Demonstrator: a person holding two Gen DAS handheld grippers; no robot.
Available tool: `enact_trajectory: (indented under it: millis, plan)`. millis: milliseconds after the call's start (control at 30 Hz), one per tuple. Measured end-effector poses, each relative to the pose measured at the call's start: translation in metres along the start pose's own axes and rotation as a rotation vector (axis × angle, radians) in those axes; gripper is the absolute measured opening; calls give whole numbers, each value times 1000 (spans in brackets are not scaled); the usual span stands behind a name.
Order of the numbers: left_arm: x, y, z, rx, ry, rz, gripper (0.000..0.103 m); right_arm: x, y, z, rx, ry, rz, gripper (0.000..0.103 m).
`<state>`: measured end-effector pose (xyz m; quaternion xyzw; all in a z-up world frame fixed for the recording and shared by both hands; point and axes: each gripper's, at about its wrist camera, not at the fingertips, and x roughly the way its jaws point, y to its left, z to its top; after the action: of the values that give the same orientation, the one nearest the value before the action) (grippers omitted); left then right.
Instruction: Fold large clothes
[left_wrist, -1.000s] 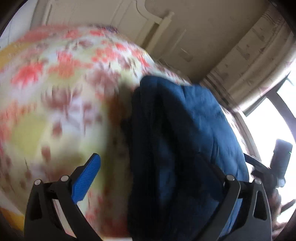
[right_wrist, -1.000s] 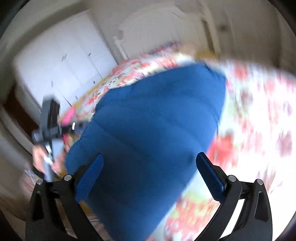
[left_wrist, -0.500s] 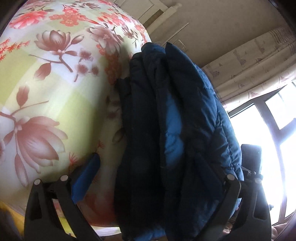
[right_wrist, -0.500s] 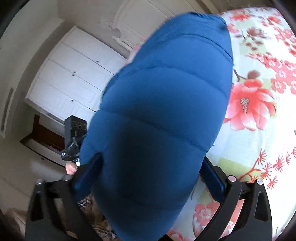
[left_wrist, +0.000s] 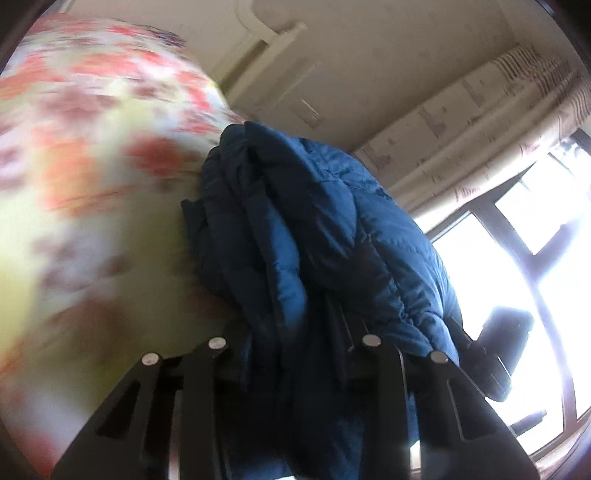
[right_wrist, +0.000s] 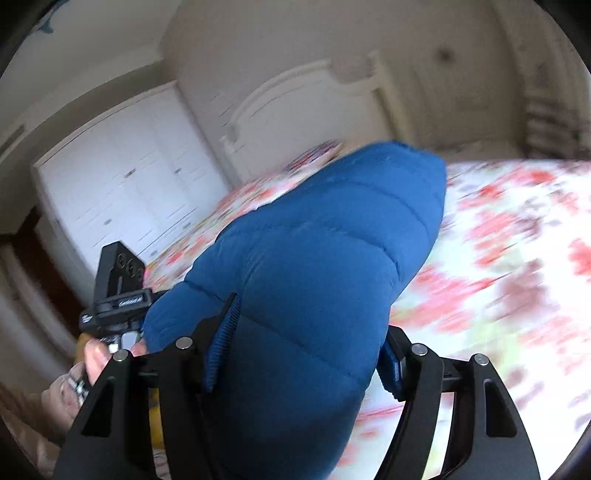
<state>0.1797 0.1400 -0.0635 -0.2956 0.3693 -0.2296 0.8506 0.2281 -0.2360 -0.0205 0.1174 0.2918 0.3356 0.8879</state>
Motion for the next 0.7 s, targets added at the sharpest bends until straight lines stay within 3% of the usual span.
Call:
enact_trajectory:
  millis: [133, 300, 333, 400, 467, 533, 600, 700]
  plan:
    - [63, -30, 11, 51, 47, -14, 32, -19, -56, 3, 95, -8, -77, 67]
    - [87, -41, 4, 78, 46, -12, 37, -25, -89, -24, 215, 1, -69, 70]
    - [86, -38, 5, 69, 47, -9, 38, -29, -91, -26, 220, -2, -83, 73]
    - [78, -33, 3, 58, 47, 4, 45, -33, -86, -14, 211, -1, -152, 92]
    - [64, -39, 1, 84, 25, 67, 51, -48, -78, -5, 182, 0, -234, 92]
    - [42, -50, -1, 134, -28, 171, 71, -66, -59, 3, 133, -24, -350, 94]
    - [7, -73, -7, 227, -156, 287, 99, -85, -38, 5, 76, -70, -444, 96]
    - [-30, -115, -20, 399, -311, 434, 101, -116, 3, -9, -48, -164, -505, 98]
